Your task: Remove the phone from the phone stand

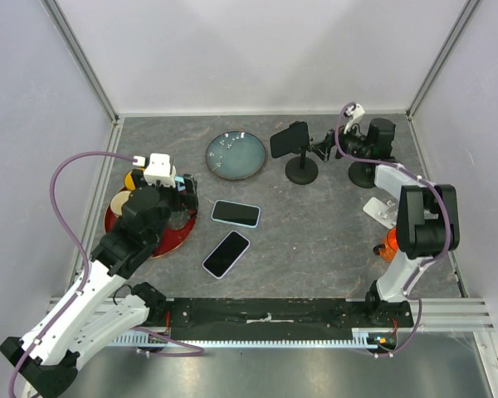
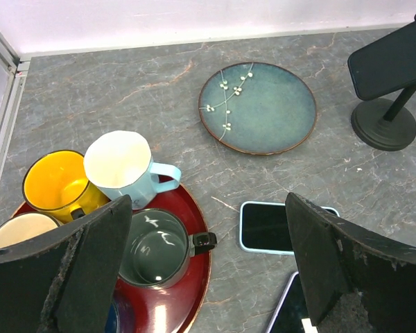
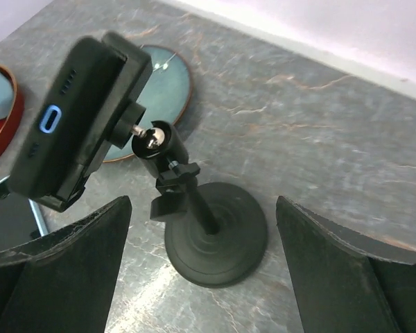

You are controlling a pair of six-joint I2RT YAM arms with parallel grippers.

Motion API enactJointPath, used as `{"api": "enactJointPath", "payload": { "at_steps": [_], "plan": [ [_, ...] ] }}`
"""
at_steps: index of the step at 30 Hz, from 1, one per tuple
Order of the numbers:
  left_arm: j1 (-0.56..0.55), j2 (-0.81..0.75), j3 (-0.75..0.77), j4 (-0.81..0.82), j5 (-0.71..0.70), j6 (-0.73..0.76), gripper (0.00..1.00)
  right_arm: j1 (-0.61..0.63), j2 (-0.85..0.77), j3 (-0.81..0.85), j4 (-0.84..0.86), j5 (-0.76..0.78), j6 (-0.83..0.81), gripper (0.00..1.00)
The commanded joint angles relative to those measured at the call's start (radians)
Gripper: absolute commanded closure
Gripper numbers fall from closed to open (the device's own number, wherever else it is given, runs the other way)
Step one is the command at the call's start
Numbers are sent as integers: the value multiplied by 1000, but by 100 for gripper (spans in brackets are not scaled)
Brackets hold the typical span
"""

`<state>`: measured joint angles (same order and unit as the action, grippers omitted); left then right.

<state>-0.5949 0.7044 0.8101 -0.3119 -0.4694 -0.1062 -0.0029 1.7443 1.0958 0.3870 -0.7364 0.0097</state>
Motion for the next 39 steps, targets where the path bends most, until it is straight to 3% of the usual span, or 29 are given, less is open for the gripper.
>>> {"api": "enactJointPath", "payload": {
  "at_steps": [1,11,20,25,28,32,34,37,38,39],
  "plan": [
    [10,9,3,19,-8,8,2,32,93,84,72,-158,-24,9],
    [17,32,3,17,3,8,3,70,241,164,134,-138,-13,14],
    [20,47,3,19,9,8,3,87,323,203,184,-143,33,28],
    [21,52,3,19,14,8,3,101,345,207,194,-141,35,31],
    [23,56,3,17,12,8,3,107,356,214,211,-132,47,40],
    [24,55,3,19,14,8,3,115,351,214,219,-132,61,63],
    [24,52,1,19,14,8,3,115,327,190,237,-129,70,70],
    [24,46,3,19,14,7,3,126,270,132,265,-107,75,86],
    [24,44,3,16,17,7,3,127,255,113,282,-101,76,96],
    [24,43,3,17,20,3,3,129,238,78,291,-95,78,98]
  ]
}}
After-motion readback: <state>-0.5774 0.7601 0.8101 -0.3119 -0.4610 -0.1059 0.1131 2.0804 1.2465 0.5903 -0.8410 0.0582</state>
